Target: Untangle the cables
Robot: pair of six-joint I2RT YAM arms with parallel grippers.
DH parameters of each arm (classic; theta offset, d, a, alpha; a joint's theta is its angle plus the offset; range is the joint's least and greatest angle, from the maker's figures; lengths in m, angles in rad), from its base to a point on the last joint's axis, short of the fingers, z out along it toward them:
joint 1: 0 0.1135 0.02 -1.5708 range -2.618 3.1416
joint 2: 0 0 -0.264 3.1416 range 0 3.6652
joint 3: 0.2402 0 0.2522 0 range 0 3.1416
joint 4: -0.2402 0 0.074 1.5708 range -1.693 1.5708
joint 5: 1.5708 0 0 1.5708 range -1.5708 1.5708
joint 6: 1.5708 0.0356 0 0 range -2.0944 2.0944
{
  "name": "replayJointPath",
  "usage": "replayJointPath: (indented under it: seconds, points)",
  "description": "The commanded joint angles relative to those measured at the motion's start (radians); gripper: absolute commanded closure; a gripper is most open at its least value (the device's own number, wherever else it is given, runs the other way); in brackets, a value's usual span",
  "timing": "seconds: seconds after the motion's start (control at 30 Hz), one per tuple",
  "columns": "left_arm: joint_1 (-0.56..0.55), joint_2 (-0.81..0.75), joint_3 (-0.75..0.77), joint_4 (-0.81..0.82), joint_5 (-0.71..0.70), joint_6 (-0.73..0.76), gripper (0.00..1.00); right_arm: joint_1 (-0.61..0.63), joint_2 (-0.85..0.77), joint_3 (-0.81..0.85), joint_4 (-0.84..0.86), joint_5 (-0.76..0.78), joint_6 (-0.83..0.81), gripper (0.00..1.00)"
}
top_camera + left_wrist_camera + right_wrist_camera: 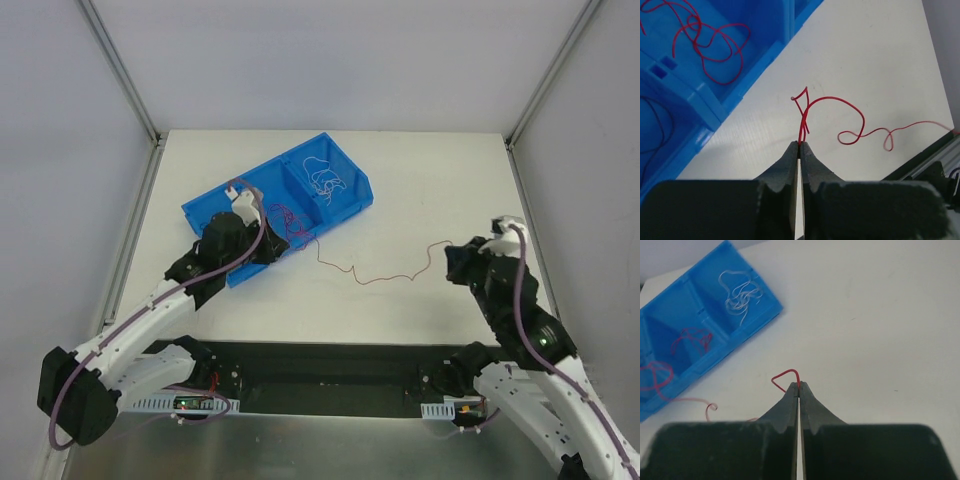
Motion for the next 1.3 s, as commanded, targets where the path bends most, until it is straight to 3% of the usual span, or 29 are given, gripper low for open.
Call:
replayJointPath:
  seconds: [0.0,0.1,0.27,0.57,0.73,0.8,0.97,1.27]
  points:
    - [0.079,0.106,0.125,0.042,0.07,-0.071,1.0,0.005,0.145,-0.046,0.323,-0.382,0.069,1.0]
    - [0.147,0.167,0.187,0.042,0.08,-0.1,1.0,0.007,0.291,-0.037,0.501,-0.529,0.104,0.99]
    - [0.266,0.304,0.271,0.029,0.13,-0.139,1.0,0.036,0.572,0.043,0.772,-0.603,0.143,1.0]
    - [0.377,0.571,0.446,-0.01,0.132,-0.045,1.0,0.13,0.97,0.306,0.98,-0.61,0.068,1.0]
    - [0.403,0.634,0.501,-0.041,0.129,-0.031,0.72,0.131,1.245,0.533,1.009,-0.608,0.068,1.0]
    - [0.403,0.625,0.495,-0.059,0.107,-0.025,0.59,0.131,1.36,0.642,1.006,-0.666,0.081,1.0]
    - [0.403,0.482,0.376,-0.069,0.07,-0.065,0.45,0.151,1.587,0.825,0.955,-0.792,0.101,1.0]
    - [0.403,0.12,0.236,-0.047,0.184,0.015,0.27,0.229,1.753,1.06,0.611,-0.671,-0.061,0.97]
